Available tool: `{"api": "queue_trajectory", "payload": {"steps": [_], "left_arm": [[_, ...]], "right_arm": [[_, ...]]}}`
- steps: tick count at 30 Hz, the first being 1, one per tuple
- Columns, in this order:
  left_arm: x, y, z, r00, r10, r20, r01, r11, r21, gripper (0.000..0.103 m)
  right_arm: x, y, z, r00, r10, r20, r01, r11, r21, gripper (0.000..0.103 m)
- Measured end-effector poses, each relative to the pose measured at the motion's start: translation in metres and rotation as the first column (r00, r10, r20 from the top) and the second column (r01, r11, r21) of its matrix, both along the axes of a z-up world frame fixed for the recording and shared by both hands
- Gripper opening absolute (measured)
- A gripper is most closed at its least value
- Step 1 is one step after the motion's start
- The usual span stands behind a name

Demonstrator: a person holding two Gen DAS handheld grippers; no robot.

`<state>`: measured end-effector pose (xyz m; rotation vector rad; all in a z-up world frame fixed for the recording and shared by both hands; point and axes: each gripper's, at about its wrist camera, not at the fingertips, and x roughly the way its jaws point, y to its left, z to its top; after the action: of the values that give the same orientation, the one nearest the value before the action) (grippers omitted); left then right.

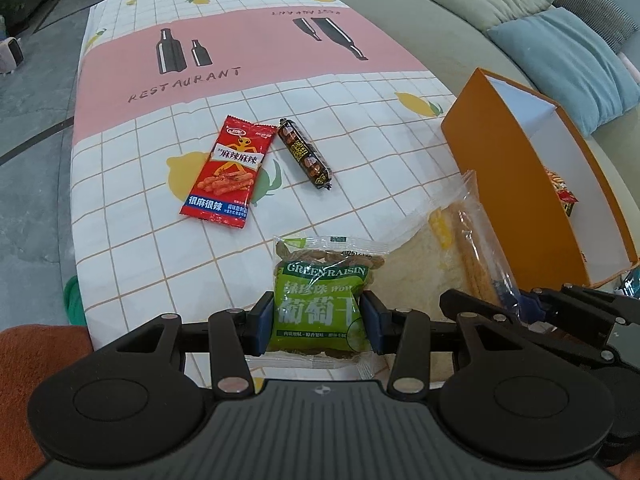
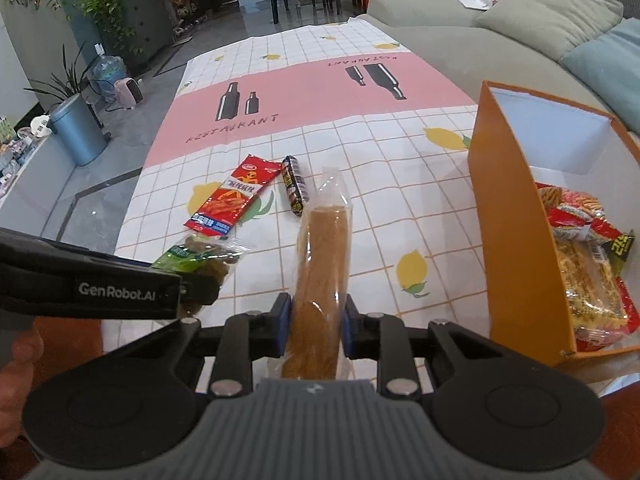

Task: Organize snacks
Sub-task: 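Lift the raisin pack and bread loaf and carry both over the box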

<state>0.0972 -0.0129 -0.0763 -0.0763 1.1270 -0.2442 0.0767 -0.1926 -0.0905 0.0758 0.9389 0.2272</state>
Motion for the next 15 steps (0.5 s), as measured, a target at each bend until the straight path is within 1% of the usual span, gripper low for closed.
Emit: {"api": "queue_trajectory", "payload": {"steps": [3,8,11,15], "left_arm": [[-0.004,0.0,0.005,1.0,-0.002,0.007,0.002,1.0,-0.003,0.051],[-0.007,-0.003,0.02,1.0,-0.016,0.018,0.016,1.0,-0.017,0.051],[-0.007,-0.009,0.036,0.998,-0.038,0.052,0.039,0.999,-0.012,0.051],[0.0,-0.024,0.062,0.992,-0.079,0.104,0.081,0.996,-0.023,0.051]], "right_arm": [[-0.008,0.002,0.004,1.0,0.007,0.007,-0.007,1.0,-0.006,0.022],[-0.02,0.004,0.02,0.998,0.021,0.052,-0.019,0.999,-0.032,0.022],[-0.023,-0.003,0.037,0.996,0.019,0.087,-0.017,1.0,-0.024,0.022],[-0.024,-0.018,0.061,0.99,0.021,0.141,-0.019,1.0,-0.016,0.022]]}}
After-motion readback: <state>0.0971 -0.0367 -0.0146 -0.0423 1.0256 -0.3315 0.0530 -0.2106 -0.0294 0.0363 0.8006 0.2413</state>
